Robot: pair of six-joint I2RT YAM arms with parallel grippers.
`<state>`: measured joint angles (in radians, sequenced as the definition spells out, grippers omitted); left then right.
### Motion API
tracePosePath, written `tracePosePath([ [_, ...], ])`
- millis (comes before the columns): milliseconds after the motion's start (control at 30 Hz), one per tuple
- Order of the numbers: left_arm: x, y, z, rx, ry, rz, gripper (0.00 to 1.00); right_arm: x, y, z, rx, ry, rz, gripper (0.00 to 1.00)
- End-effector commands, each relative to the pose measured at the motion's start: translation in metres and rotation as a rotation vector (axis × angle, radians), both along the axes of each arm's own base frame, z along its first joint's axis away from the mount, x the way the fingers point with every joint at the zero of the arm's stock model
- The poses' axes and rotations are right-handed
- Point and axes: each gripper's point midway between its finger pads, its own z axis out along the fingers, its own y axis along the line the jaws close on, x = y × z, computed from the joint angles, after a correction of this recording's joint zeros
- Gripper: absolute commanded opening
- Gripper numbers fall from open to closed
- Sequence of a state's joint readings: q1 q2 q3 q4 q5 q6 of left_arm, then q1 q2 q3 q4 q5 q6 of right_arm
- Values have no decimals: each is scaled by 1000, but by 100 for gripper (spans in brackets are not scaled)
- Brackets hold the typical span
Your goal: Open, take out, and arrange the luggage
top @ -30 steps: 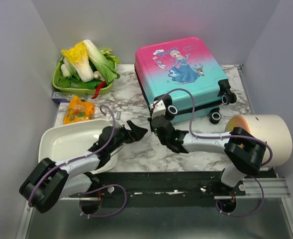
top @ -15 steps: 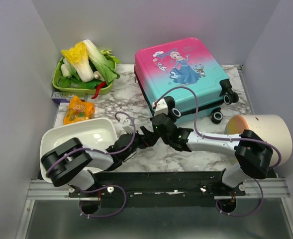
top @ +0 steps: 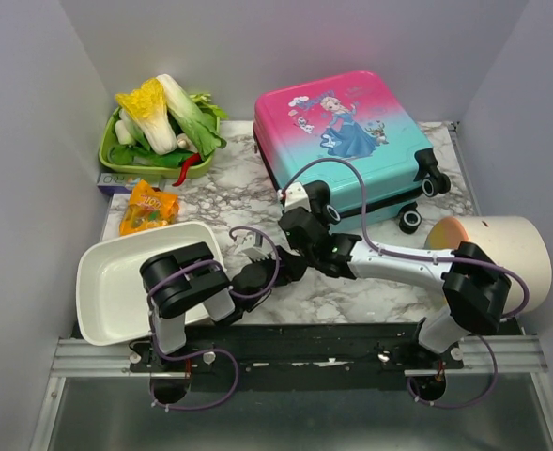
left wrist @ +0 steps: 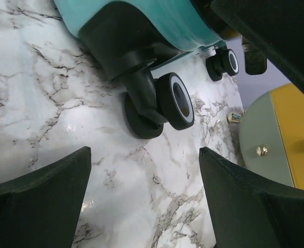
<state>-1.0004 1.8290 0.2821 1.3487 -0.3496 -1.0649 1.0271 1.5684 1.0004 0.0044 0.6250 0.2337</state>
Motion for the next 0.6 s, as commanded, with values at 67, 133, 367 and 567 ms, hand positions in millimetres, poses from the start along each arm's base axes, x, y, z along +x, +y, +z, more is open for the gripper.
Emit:
tracePosePath([
  [67,18,-16,44,-117,-122,44,92,12,60,82,158,-147,150,6],
  [133,17,-15,42,-115,-121,41,92,15,63,84,145,-170,158,34],
  [367,10,1,47,-132,-126,60,93,-6,69,99,225,-141,263,57],
  [567,0,5,66,-145,-132,54,99,-33,24,148,299,-215,284,90],
])
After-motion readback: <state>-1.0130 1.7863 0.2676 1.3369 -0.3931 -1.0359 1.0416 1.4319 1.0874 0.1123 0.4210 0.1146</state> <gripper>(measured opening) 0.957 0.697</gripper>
